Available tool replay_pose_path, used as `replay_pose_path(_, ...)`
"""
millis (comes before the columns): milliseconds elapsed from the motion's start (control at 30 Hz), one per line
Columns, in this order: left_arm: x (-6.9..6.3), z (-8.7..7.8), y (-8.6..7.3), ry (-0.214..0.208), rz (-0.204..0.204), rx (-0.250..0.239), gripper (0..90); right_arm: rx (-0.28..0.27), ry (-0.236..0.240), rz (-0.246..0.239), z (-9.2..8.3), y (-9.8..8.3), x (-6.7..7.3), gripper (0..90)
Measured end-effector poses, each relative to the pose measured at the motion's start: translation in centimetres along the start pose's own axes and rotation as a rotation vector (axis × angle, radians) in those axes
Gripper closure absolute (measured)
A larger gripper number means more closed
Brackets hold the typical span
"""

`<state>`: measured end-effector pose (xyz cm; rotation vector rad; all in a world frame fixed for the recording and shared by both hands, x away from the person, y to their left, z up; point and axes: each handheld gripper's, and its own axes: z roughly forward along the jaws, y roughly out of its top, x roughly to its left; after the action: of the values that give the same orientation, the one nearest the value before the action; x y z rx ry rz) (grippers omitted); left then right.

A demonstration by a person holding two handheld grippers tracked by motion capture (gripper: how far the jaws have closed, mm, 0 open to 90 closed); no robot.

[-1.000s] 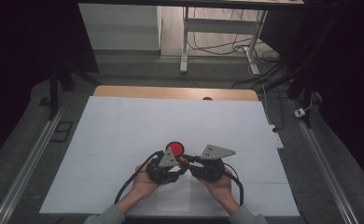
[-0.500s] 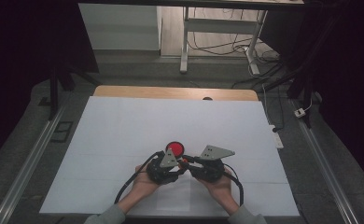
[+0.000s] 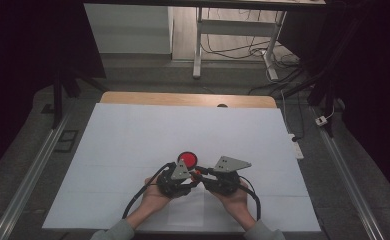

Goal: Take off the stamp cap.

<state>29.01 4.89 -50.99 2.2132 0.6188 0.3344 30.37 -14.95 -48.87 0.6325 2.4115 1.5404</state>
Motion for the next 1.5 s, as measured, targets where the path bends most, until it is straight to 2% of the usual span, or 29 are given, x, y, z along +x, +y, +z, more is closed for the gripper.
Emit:
replay_pose_path(1033, -0.19, -0.2, 0.01, 0.022, 0.021, 0.001, 65.4, -0.009, -0.003, 0.0, -0.03, 0.06, 0.08, 72.6)
replay_pose_path(1500, -0.18, -0.32, 0.01, 0.017, 0.025, -0.004, 65.4, -0.014, 0.001, 0.004, -0.1, 0.14, 0.12, 72.8)
